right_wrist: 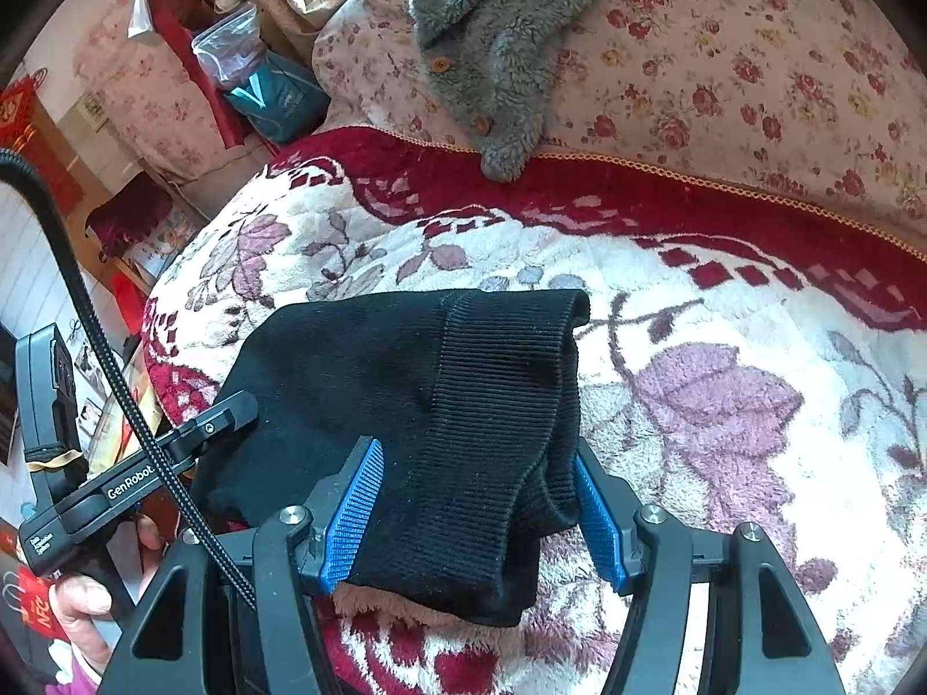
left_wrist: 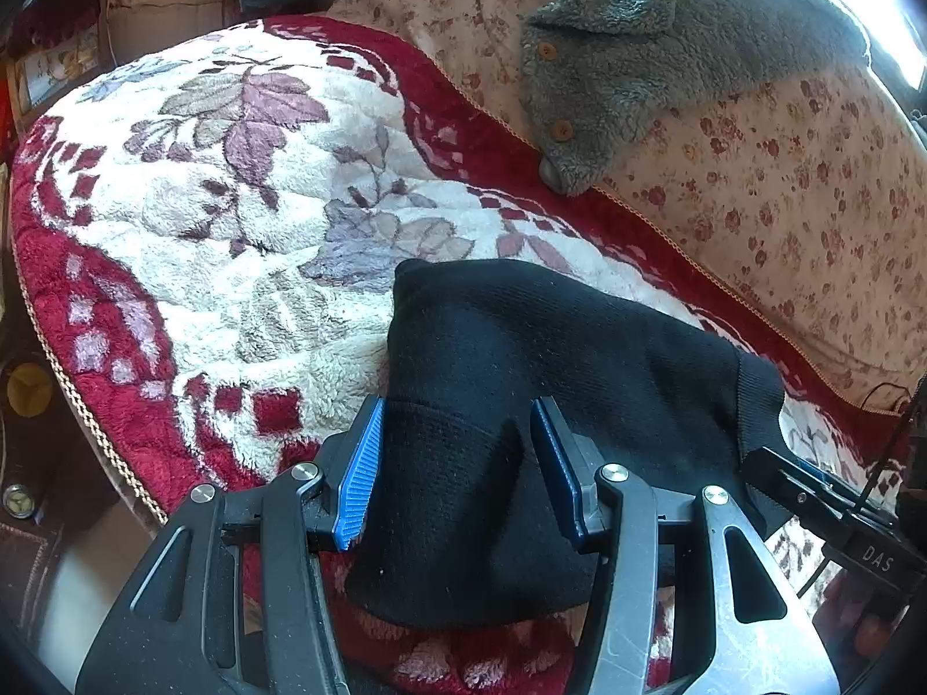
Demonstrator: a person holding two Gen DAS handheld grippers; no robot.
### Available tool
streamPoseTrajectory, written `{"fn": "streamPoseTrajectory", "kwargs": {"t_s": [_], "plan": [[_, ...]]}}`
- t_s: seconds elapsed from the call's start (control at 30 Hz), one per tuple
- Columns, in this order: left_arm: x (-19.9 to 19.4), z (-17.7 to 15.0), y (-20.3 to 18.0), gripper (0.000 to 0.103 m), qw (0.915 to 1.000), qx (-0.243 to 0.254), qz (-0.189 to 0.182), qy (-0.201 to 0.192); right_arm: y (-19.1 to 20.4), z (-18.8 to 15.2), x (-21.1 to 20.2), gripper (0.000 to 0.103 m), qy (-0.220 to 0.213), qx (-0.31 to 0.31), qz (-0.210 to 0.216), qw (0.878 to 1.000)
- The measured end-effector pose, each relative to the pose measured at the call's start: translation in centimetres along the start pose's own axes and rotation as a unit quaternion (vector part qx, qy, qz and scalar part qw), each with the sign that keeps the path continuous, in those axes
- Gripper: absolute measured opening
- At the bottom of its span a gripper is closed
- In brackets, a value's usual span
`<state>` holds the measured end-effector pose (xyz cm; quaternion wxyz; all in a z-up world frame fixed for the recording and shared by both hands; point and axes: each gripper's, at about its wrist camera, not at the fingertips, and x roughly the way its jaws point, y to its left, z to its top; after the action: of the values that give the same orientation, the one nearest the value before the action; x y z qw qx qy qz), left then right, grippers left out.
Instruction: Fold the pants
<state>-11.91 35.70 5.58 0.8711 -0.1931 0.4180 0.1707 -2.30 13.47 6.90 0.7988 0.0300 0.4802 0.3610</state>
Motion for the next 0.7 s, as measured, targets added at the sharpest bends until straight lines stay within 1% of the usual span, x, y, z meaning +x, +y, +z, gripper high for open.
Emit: {"fn": "streamPoseTrajectory", "kwargs": {"t_s": [0.3, 0.4, 0.53, 0.7], "plan": [[-1.6, -0.3, -0.6, 0.050, 0.9998, 0.004, 0.008, -0.016, 0.7, -0.3, -1.2, 0.062, -0.010, -0.011, -0.002, 1.000], [-2.5, -0.5, -1.3, 0.050, 0.9995, 0.014, 0.006, -0.027, 0.8, -0.4, -1.6, 0.062, -0.013, -0.012, -0.002, 1.000], [-3.5, -0.8, -2.3, 0.050, 0.9985, 0.031, 0.013, -0.042, 1.1, -0.6, -2.3, 0.062, -0.019, -0.016, -0.002, 1.000], [-4.3, -1.0, -2.9, 0.050, 0.9979, 0.038, 0.015, -0.051, 1.3, -0.9, -3.2, 0.064, -0.029, -0.018, -0.004, 0.999]]}}
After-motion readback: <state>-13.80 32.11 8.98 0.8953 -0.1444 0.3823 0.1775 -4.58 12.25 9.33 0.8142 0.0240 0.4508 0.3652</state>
